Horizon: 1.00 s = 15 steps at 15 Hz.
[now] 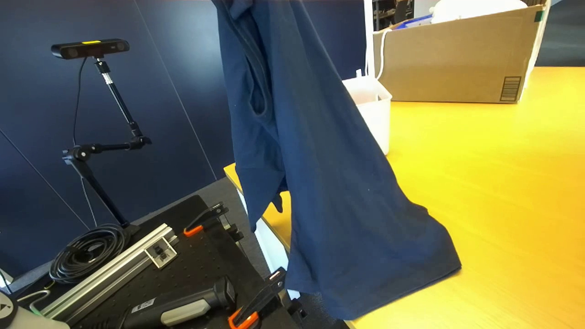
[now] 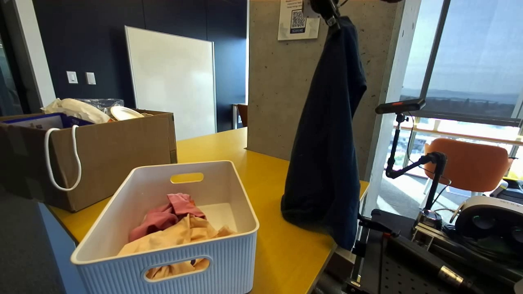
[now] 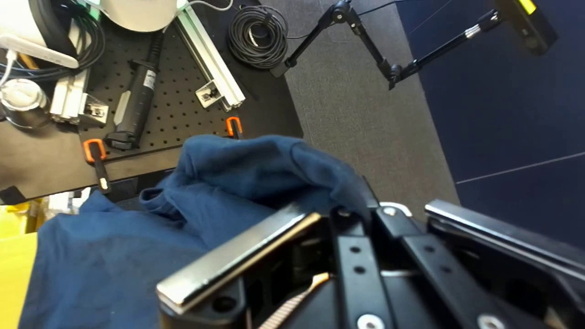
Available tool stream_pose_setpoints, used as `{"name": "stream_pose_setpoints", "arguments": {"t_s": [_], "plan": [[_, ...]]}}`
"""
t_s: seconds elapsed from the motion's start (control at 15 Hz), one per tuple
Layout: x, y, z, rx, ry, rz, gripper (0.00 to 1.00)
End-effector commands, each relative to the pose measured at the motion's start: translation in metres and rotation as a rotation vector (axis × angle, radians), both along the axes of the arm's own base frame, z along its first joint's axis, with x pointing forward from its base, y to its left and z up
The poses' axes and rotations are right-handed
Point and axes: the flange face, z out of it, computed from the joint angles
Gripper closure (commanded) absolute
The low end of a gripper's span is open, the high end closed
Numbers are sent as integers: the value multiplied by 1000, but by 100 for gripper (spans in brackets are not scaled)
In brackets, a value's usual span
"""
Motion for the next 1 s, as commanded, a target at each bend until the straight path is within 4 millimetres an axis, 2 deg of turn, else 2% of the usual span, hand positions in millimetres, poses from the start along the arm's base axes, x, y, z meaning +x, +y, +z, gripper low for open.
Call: {"name": "stream_pose_setpoints", "arguments": {"t_s": [0.0, 0.13, 0.27, 0.33, 0.47, 0.53, 0.67, 0.8, 0.93], "plan": [[-21, 48, 46, 84, -78, 63, 99], [-37, 66, 76, 114, -134, 90, 99], [-51, 74, 100, 137, -184, 104, 99], [-55, 70, 107, 147, -203, 99, 99], [-60, 47, 105, 171, -218, 73, 99], [-60, 27, 98, 177, -215, 49, 99], [-58, -21, 69, 182, -182, -15, 99], [-55, -72, 36, 188, -144, -93, 99], [-49, -122, -7, 179, -103, -198, 99]]}}
